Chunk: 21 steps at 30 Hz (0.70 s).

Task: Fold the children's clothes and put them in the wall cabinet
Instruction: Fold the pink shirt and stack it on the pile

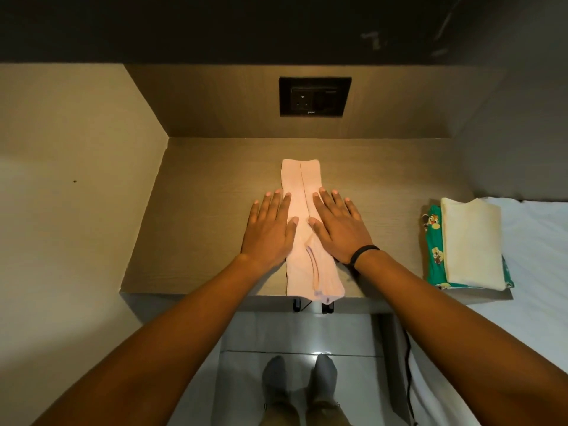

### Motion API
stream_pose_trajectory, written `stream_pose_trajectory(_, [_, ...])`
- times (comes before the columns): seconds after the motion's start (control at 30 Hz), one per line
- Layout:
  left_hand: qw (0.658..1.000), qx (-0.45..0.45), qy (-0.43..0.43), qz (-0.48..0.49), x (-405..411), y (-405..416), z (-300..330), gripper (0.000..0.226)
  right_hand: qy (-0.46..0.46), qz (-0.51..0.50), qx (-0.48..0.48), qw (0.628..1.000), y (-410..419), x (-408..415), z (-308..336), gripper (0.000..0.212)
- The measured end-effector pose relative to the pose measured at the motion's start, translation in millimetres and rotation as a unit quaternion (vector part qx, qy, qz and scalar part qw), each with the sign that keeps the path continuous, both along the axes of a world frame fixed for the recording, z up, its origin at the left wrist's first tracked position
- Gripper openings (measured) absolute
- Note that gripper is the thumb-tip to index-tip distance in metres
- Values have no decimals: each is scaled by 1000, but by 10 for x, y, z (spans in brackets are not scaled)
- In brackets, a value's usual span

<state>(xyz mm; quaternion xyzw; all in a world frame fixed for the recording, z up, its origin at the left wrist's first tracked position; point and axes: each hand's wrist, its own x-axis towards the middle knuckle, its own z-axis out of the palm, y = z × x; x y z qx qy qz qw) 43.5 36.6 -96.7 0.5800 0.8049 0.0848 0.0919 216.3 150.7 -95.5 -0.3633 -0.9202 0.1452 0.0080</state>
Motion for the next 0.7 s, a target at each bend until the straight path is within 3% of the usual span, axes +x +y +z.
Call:
stream_pose_trajectory(0.1, [998, 39, -50, -25, 45, -340, 75, 63, 90, 48, -58, 993, -155, 351, 166, 68])
stream_pose_trajectory(0.17, [990, 71, -67, -102, 92, -682, 85, 62, 95, 140, -53, 984, -366, 682, 226, 79])
stream_pose_trajectory(0.23, [975, 91, -34, -200, 167, -993, 23, 61, 69, 214, -31, 974, -587, 943, 173, 90])
stream_pose_trajectory(0.3, [963, 98, 10, -251, 261, -1160, -74, 63, 58, 226, -9, 972, -731, 1066, 71, 92])
stream_pose_trajectory(0.43, [956, 162, 2, -244, 338, -1217, -152, 44, 111, 202, -11, 973, -803, 1065, 15, 58])
stream_pose_trajectory(0.57, [938, 252, -52, -232, 380, -1251, -59, 23, 209, 137, -77, 965, -875, 1056, 184, 37])
stream_pose_trajectory(0.7, [928, 335, -134, -87, 453, -1075, 197, 21, 342, 32, -174, 923, -834, 804, 525, 24])
